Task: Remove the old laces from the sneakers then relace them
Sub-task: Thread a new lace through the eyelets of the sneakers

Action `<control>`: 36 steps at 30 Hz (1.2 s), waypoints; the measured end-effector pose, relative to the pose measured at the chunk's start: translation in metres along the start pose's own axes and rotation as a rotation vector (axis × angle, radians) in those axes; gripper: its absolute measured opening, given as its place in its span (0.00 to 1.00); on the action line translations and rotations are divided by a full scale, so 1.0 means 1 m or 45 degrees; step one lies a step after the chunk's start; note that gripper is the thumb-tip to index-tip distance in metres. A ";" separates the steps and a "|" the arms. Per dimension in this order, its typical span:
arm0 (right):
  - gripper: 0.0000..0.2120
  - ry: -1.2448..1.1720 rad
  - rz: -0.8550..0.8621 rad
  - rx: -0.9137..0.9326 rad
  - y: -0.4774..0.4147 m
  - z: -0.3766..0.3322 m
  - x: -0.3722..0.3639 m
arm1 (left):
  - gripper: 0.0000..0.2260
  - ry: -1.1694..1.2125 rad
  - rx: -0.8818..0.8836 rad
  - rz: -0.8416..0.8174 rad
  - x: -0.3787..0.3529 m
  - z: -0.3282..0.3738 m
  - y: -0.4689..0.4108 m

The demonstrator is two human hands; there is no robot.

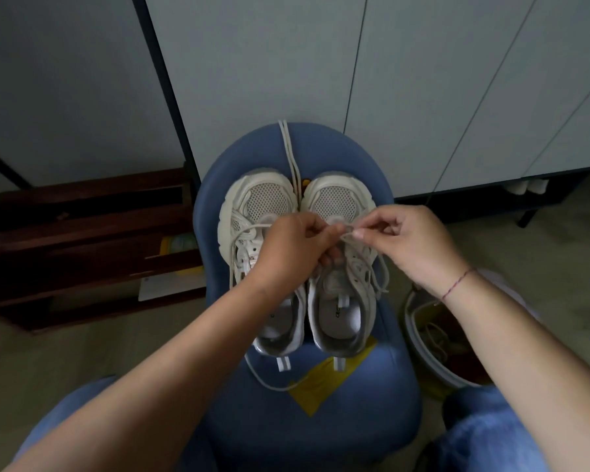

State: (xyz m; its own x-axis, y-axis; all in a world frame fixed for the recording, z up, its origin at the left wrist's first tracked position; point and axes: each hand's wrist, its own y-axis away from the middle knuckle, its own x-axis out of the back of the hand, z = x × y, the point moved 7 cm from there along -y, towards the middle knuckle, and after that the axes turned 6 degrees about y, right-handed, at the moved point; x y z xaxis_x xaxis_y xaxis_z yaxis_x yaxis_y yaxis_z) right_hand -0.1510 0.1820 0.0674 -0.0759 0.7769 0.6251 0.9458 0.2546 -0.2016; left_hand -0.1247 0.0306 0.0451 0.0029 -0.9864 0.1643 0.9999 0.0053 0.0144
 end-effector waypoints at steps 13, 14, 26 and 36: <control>0.04 0.217 -0.013 -0.097 -0.007 0.023 0.001 | 0.07 0.331 0.371 -0.117 -0.016 -0.015 0.003; 0.05 0.175 -0.030 -0.098 -0.007 0.023 0.000 | 0.08 0.331 0.371 -0.124 -0.016 -0.016 0.003; 0.03 0.330 0.167 -0.071 0.000 0.023 0.000 | 0.14 0.258 0.311 -0.161 -0.015 -0.014 0.008; 0.04 0.352 0.168 -0.052 0.000 0.023 -0.004 | 0.13 0.302 0.362 -0.189 -0.024 -0.016 0.004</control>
State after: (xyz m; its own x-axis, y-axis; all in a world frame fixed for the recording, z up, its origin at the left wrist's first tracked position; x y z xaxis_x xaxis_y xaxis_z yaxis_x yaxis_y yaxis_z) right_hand -0.1581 0.1919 0.0476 0.1320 0.6144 0.7779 0.9541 0.1340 -0.2677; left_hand -0.1201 0.0512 0.0253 -0.1045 -0.9902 -0.0922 0.9458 -0.1276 0.2987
